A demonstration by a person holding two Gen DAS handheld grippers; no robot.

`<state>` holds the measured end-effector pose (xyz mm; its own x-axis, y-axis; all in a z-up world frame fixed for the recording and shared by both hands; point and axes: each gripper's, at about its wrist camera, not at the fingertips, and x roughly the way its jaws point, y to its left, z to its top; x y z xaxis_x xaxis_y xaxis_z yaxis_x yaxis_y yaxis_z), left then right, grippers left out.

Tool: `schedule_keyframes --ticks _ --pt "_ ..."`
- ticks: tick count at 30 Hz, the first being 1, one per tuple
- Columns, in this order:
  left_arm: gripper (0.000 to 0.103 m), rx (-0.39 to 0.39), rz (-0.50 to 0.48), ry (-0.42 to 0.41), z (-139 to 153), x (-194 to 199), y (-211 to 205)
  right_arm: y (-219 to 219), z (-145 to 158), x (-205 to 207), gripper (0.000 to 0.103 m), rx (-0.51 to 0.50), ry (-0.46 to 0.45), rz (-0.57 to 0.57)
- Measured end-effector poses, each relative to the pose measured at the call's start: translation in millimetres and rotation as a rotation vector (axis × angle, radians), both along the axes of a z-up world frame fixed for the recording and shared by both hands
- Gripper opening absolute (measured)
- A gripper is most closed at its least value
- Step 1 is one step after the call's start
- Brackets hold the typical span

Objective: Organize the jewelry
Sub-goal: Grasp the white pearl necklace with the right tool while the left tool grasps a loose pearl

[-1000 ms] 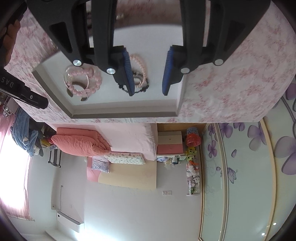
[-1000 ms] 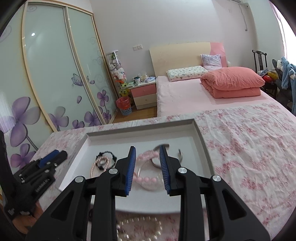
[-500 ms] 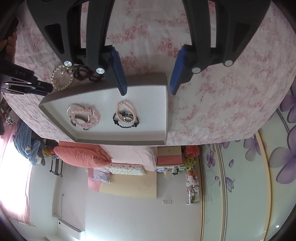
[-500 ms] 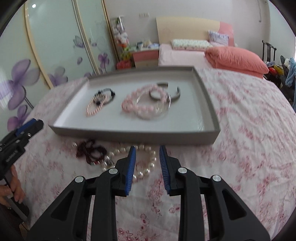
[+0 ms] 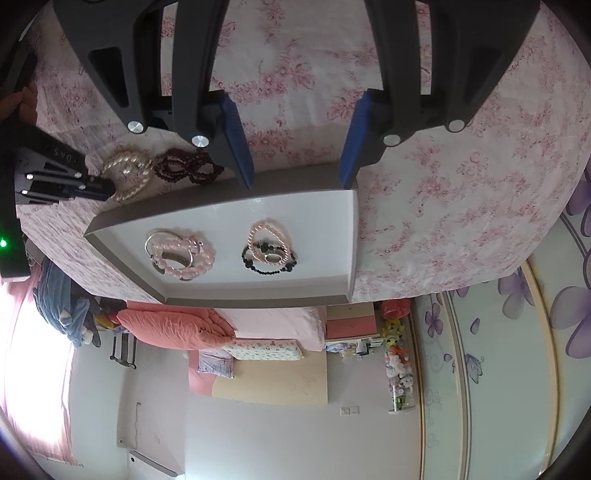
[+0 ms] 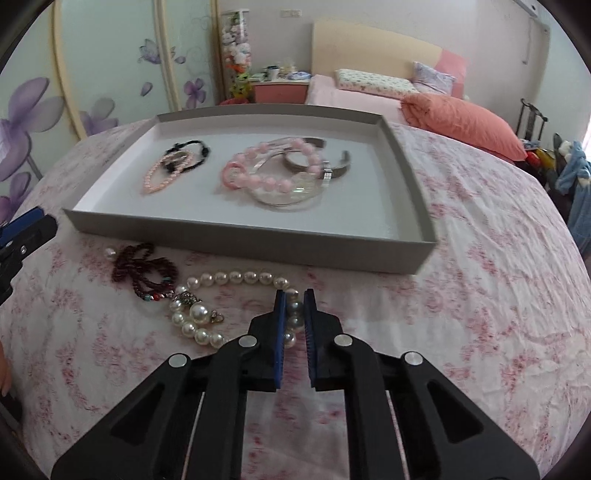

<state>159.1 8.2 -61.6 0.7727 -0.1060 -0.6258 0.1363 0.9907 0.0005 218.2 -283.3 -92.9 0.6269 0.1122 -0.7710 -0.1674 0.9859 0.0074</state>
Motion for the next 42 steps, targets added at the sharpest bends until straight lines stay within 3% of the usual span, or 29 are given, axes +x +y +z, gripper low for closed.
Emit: schedule_keyframes --ticks 10,20,27,31,42 --pt "0.048 0.021 -0.068 0.033 -6 2 -18 -45 -1 4 0.011 -0.015 -0.007 -0.141" --pt "0.047 0.064 -0.152 0.114 -22 15 -46 -46 -2 8 0.011 -0.028 -0.009 -0.134" --pt "0.034 0.094 -0.135 0.178 -33 36 -58 -45 -2 8 0.011 -0.015 -0.006 -0.13" --pt "0.016 0.09 -0.125 0.205 -37 45 -60 -44 -2 7 0.011 -0.013 -0.006 -0.124" --pt "0.016 0.057 -0.087 0.209 -36 36 -36 -33 -2 5 0.011 0.002 -0.005 -0.086"
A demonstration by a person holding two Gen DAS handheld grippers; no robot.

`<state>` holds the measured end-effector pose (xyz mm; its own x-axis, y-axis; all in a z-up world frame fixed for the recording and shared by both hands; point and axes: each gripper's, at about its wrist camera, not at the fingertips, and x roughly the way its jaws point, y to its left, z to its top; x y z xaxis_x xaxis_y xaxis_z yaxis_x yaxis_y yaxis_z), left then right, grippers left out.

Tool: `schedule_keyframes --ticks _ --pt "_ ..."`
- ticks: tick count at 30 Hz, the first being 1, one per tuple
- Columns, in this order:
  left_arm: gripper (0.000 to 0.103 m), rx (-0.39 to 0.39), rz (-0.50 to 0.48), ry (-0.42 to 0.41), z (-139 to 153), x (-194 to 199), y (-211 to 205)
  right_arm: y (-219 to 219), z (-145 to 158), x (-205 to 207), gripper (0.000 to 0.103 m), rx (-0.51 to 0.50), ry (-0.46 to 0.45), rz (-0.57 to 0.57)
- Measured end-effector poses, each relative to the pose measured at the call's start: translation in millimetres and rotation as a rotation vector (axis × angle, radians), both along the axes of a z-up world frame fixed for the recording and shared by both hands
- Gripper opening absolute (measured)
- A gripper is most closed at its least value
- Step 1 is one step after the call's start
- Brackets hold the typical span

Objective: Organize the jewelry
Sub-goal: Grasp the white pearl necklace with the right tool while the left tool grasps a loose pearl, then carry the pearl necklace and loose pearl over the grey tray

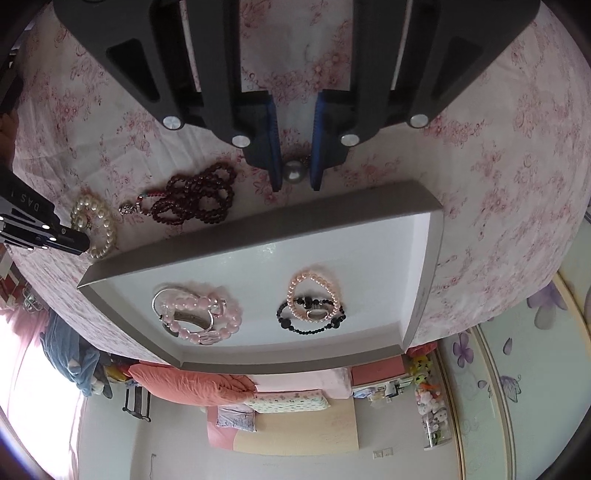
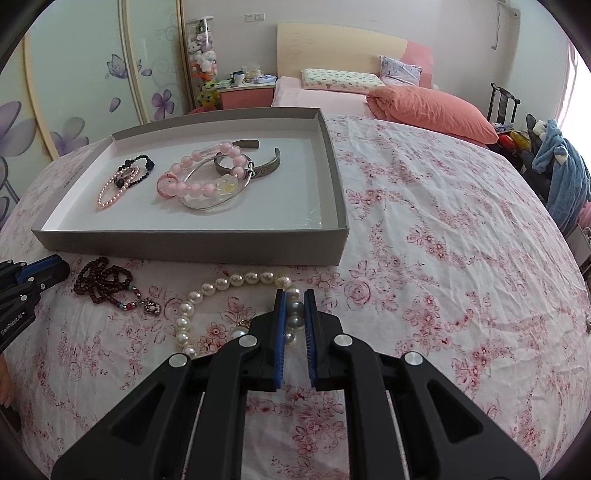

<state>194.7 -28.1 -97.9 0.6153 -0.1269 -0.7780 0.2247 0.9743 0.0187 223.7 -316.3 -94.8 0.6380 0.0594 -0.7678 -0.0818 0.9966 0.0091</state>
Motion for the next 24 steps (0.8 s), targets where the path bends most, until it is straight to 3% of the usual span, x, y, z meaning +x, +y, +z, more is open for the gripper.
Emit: schedule_keyframes --ticks 24 --pt "0.016 -0.015 -0.006 0.006 0.6 -0.1 -0.1 -4.2 1.3 -1.0 0.01 0.069 -0.001 0.025"
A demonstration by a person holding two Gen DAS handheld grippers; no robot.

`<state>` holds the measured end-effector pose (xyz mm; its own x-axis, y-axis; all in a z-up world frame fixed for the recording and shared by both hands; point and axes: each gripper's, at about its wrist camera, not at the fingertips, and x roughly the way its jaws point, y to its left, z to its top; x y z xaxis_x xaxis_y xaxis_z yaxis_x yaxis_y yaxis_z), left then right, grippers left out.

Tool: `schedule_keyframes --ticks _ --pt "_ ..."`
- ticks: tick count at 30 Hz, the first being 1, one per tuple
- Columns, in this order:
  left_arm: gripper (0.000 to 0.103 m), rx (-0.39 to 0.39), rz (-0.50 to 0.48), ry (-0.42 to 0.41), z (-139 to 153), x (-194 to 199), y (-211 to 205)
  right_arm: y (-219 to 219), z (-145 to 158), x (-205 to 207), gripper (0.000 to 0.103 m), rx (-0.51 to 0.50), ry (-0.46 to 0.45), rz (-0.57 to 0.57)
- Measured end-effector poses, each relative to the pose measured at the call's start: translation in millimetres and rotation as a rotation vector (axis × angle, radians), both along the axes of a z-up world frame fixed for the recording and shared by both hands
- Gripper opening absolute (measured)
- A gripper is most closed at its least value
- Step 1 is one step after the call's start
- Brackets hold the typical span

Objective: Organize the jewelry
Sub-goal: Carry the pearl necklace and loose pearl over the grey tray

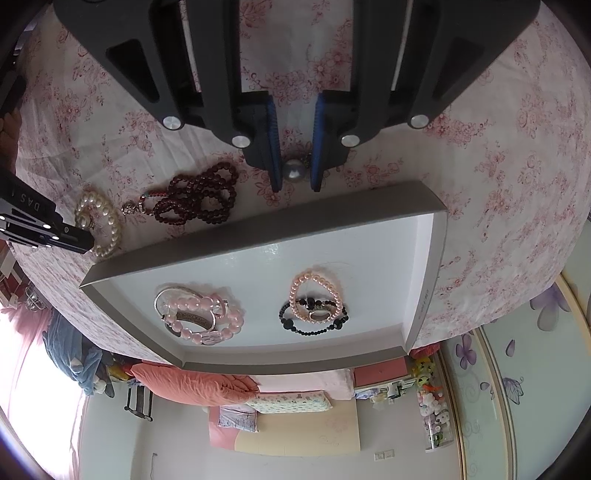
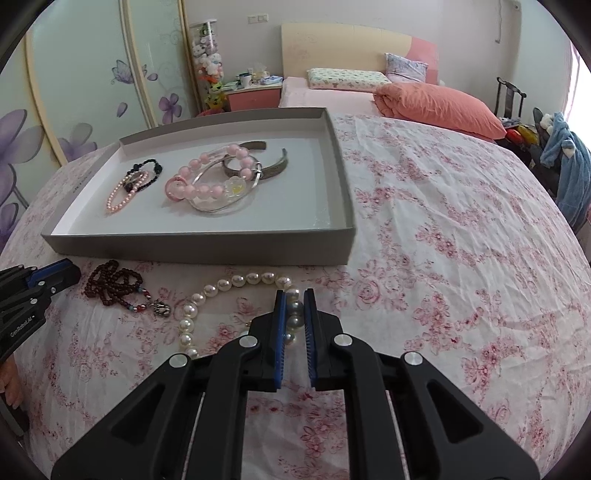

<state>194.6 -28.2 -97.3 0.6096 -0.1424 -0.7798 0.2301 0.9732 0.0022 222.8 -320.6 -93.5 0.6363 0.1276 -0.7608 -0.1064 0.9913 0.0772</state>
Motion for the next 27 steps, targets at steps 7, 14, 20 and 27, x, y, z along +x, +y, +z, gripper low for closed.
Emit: schedule_keyframes --ticks 7,14,20,27 --pt "0.016 -0.031 0.016 -0.035 6 -5 6 2 28 -9 0.01 0.067 -0.103 0.026" --pt "0.016 -0.026 -0.001 -0.084 13 -17 3 19 42 -18 0.01 0.108 -0.168 0.104" --pt "0.016 -0.041 0.014 -0.126 23 -26 9 26 53 -28 0.01 0.145 -0.213 0.135" --pt "0.016 -0.078 0.047 -0.206 42 -45 15 36 64 -40 0.01 0.165 -0.256 0.16"
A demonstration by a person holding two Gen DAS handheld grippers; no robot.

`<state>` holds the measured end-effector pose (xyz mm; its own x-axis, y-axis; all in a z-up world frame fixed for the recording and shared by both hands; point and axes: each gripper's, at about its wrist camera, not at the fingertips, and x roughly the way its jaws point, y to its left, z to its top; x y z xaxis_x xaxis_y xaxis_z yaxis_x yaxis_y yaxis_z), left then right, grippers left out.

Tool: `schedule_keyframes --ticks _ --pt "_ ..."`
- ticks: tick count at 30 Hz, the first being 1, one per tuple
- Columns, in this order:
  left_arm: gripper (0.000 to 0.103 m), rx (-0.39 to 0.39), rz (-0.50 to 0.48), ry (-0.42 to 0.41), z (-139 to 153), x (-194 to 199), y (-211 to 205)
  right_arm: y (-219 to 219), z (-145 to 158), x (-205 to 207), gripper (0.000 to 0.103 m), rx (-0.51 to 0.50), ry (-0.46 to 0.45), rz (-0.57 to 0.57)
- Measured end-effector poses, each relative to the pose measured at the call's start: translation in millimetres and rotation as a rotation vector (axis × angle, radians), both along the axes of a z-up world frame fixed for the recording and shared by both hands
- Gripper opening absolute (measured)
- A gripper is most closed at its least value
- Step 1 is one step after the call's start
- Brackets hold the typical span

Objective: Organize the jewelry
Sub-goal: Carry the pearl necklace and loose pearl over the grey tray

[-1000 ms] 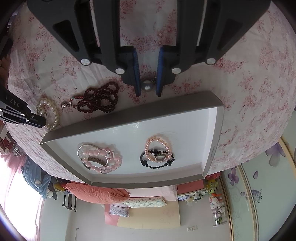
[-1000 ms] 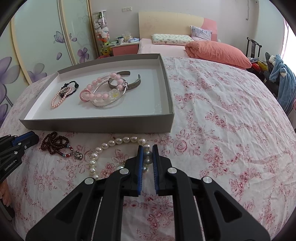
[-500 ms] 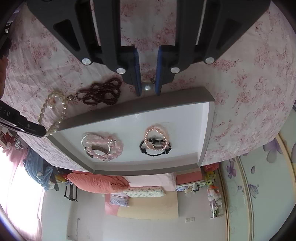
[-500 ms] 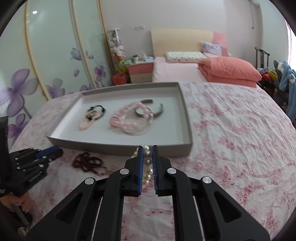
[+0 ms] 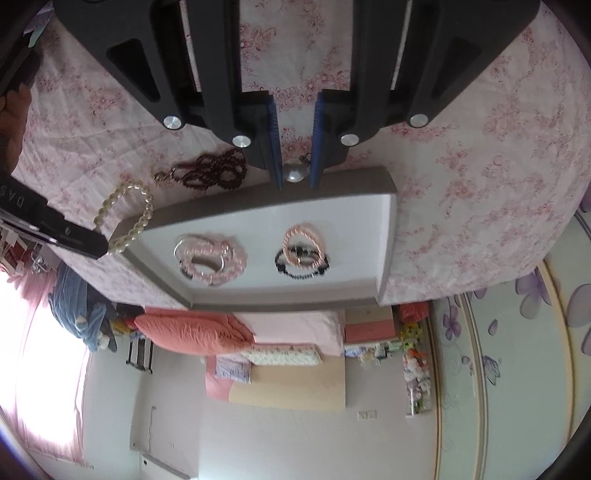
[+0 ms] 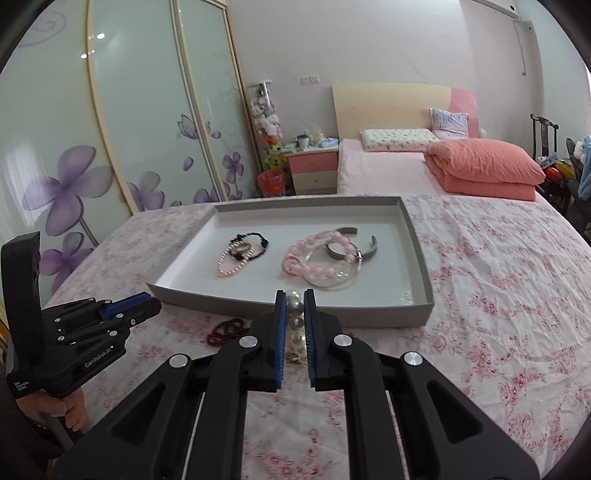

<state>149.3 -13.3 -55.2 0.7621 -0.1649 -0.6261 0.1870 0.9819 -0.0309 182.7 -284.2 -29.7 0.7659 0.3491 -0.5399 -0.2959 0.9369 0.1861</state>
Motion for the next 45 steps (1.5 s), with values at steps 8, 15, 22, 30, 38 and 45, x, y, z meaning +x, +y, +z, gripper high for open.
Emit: schedule_keyframes --ticks 8,15,22,30,38,45 --pt "0.016 -0.013 0.044 -0.105 25 -21 1 9 16 -15 0.01 0.012 -0.072 -0.004" --pt "0.016 -0.007 0.072 -0.187 44 -37 -5 13 35 -30 0.01 0.001 -0.176 -0.035" --pt "0.016 -0.007 0.092 -0.238 57 -45 -8 14 51 -41 0.01 -0.01 -0.265 -0.074" --pt "0.016 0.004 0.097 -0.288 71 -44 -13 18 62 -38 0.01 -0.04 -0.333 -0.1" --pt "0.016 -0.002 0.111 -0.305 79 -28 -13 23 70 -22 0.01 -0.06 -0.365 -0.119" --pt "0.016 0.004 0.104 -0.304 78 -5 -16 26 69 -3 0.01 -0.06 -0.36 -0.128"
